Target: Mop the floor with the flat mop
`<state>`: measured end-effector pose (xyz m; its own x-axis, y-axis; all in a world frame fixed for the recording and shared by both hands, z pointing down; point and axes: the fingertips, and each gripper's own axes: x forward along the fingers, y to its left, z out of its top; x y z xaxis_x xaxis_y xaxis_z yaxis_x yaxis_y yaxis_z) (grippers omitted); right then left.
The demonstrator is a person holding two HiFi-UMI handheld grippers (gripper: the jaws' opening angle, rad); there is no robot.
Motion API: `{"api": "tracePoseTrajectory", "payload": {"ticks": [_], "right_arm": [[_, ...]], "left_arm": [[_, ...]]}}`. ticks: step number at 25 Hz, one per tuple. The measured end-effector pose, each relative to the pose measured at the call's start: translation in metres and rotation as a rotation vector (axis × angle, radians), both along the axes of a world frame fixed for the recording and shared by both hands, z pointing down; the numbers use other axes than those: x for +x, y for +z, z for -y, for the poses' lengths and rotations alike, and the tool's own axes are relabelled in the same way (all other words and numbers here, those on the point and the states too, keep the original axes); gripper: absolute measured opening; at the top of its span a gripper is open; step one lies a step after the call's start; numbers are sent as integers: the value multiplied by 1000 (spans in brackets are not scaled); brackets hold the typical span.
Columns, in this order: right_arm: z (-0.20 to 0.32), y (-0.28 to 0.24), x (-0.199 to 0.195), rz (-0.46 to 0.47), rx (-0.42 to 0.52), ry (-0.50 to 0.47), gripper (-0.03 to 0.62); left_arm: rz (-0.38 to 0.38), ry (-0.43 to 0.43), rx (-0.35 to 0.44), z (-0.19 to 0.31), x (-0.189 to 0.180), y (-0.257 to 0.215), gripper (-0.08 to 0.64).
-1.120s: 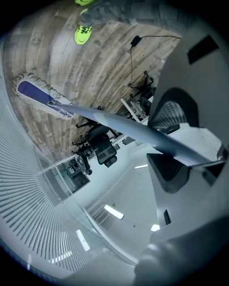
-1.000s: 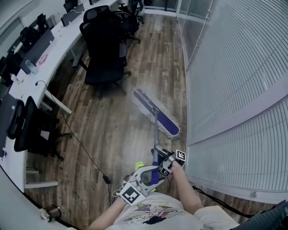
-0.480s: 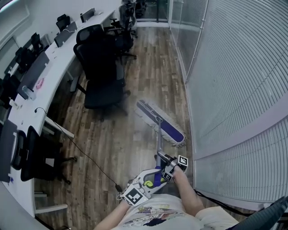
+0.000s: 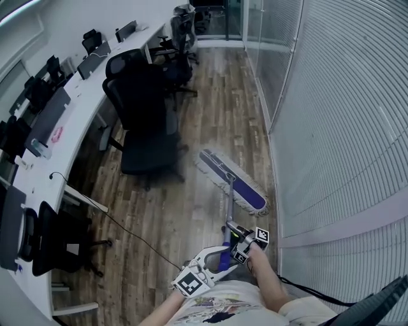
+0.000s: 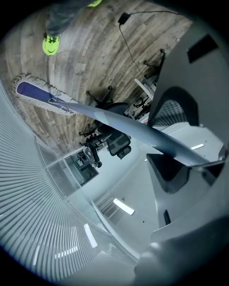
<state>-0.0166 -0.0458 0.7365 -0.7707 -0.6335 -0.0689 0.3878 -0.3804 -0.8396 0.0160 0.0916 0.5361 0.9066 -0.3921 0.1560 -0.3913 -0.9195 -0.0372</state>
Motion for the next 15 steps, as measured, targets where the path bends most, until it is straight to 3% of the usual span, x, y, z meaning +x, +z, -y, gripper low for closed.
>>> {"api": "tracePoseTrajectory", "payload": {"ticks": [7,12,15], "right_arm": [[147,1,32,8,-8,-25,176],[243,-3,53,8,-4,-54,176],[295,-1,63,-17,16,-81,178]], "left_arm": [[29,-6,-3,148,37,2,200],[-25,-41,-5,247,63,-7,202],[1,-53,4,297,73,-4,202]]}}
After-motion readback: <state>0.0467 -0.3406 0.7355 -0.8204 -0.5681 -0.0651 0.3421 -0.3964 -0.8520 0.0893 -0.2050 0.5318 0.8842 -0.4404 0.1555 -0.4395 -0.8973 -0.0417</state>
